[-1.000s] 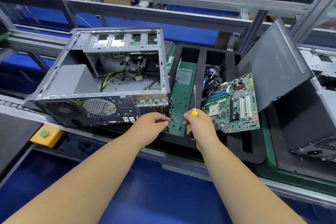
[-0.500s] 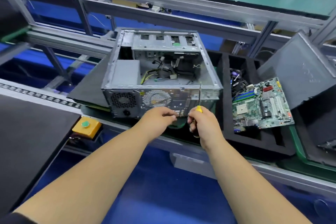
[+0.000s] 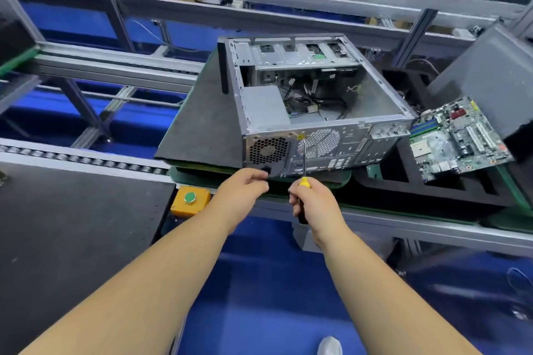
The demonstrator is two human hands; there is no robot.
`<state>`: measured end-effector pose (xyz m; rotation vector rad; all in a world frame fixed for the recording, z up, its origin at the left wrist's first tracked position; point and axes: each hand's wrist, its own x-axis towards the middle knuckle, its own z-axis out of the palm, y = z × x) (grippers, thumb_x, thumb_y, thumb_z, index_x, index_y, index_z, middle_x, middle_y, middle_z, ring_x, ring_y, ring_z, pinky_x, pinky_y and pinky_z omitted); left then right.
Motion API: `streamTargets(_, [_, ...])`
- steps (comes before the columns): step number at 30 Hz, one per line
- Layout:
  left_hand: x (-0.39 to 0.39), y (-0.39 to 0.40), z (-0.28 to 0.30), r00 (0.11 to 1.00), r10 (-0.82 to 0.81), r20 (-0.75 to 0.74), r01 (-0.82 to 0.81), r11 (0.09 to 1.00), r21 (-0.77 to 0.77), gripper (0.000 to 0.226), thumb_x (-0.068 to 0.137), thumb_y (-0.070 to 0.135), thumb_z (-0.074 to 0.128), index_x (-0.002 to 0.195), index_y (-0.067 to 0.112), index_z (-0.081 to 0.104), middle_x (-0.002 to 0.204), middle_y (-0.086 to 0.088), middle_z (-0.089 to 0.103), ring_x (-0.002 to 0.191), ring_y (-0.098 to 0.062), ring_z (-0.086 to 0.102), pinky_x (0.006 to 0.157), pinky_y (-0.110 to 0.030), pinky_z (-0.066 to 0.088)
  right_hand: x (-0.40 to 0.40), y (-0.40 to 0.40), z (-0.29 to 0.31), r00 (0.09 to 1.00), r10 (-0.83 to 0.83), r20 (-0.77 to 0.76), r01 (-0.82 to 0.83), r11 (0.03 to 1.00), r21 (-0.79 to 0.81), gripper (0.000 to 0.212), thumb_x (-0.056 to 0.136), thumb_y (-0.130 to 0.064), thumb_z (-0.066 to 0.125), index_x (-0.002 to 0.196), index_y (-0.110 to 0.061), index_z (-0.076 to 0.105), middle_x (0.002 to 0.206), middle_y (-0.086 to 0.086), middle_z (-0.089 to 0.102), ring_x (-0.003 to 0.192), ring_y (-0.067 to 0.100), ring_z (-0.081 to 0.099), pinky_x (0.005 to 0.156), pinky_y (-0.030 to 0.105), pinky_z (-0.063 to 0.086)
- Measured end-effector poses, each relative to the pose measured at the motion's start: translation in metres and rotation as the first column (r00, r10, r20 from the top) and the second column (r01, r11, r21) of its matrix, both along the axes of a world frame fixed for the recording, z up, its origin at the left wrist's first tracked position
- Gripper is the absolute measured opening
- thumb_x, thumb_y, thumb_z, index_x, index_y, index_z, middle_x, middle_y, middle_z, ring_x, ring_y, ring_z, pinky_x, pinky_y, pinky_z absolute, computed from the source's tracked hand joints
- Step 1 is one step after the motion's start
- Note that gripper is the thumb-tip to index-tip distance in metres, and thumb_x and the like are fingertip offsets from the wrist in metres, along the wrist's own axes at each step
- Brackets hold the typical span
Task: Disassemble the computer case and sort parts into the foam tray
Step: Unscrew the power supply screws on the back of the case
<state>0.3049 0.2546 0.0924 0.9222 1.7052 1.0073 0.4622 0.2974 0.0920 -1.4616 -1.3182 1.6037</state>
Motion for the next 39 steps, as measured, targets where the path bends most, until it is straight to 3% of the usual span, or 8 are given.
streamTargets(3, [-0.001,-0.001,-0.010,0.998,0.009,0.056,-0.007,0.999,-0.037,0.028,0.091,0.025,0.060,0.118,0.031,0.062,0.114,0.007,0.066,0.105,-0.008,0.060,0.094,-0.032,0.048,-0.006,-0.010,-0.014,1.000,-0.008,0.019,0.008,1.000,-0.030,0.014,0.093,-0.012,0.053,0.081,-0.014,0.060,0.064,-0.002,0.056,0.047,0.011,0.046,0.050,0.025,0.039])
streamTargets(6, [0.008,0.005,-0.018,0.968,0.086,0.237,-0.055,0.990,-0.133,0.026,0.094,0.016,0.057,0.119,0.024,0.060,0.114,-0.002,0.067,0.105,-0.012,0.064,0.089,-0.030,0.051,-0.005,-0.015,-0.030,1.000,0.000,0.023,0.000,0.999,-0.032,0.012,0.093,-0.014,0.053,0.085,-0.015,0.063,0.063,-0.004,0.056,0.048,0.011,0.047,0.054,0.029,0.040])
streamTargets(10, [0.020,0.017,-0.028,0.847,0.229,0.479,-0.121,0.962,-0.246,0.026,0.098,0.017,0.052,0.123,0.016,0.059,0.115,-0.005,0.069,0.110,-0.018,0.064,0.094,-0.035,0.049,0.002,-0.013,-0.047,0.999,0.001,0.039,0.001,0.999,-0.041,0.012,0.091,-0.019,0.053,0.086,-0.019,0.064,0.064,-0.004,0.057,0.049,0.013,0.047,0.054,0.031,0.040])
streamTargets(15, [0.026,0.026,-0.040,0.705,0.256,0.662,-0.133,0.964,-0.232,0.034,0.098,0.019,0.048,0.129,0.011,0.056,0.125,-0.007,0.066,0.119,-0.022,0.058,0.105,-0.040,0.043,0.007,-0.007,-0.059,0.999,0.006,0.044,-0.003,0.998,-0.068,0.016,0.094,-0.023,0.049,0.094,-0.016,0.064,0.064,-0.004,0.057,0.048,0.011,0.048,0.052,0.028,0.041])
streamTargets(22, [0.030,0.033,-0.042,0.603,0.281,0.747,-0.190,0.960,-0.208,0.038,0.095,0.015,0.047,0.130,0.005,0.057,0.123,-0.008,0.067,0.117,-0.022,0.060,0.100,-0.034,0.042,0.005,-0.005,-0.069,0.999,-0.021,-0.034,0.015,0.986,-0.166,0.026,0.103,-0.024,0.041,0.098,-0.017,0.066,0.064,0.000,0.057,0.044,0.010,0.045,0.044,0.021,0.039])
streamTargets(30, [0.030,0.033,-0.042,0.577,0.266,0.773,-0.183,0.964,-0.195,0.038,0.097,0.018,0.043,0.129,0.003,0.058,0.128,-0.011,0.064,0.122,-0.023,0.057,0.112,-0.039,0.035,0.000,-0.004,-0.073,1.000,-0.004,0.024,0.009,0.971,-0.240,0.025,0.100,-0.027,0.042,0.098,-0.020,0.066,0.067,0.000,0.058,0.043,0.009,0.046,0.039,0.017,0.036])
streamTargets(39, [0.029,0.039,-0.045,0.601,0.238,0.763,-0.145,0.971,-0.189,0.036,0.098,0.015,0.041,0.129,0.004,0.057,0.124,-0.010,0.067,0.116,-0.020,0.061,0.103,-0.033,0.042,0.000,-0.003,-0.074,1.000,-0.022,0.014,0.025,0.971,-0.236,0.024,0.101,-0.027,0.043,0.098,-0.021,0.066,0.067,0.000,0.059,0.044,0.009,0.046,0.042,0.021,0.038])
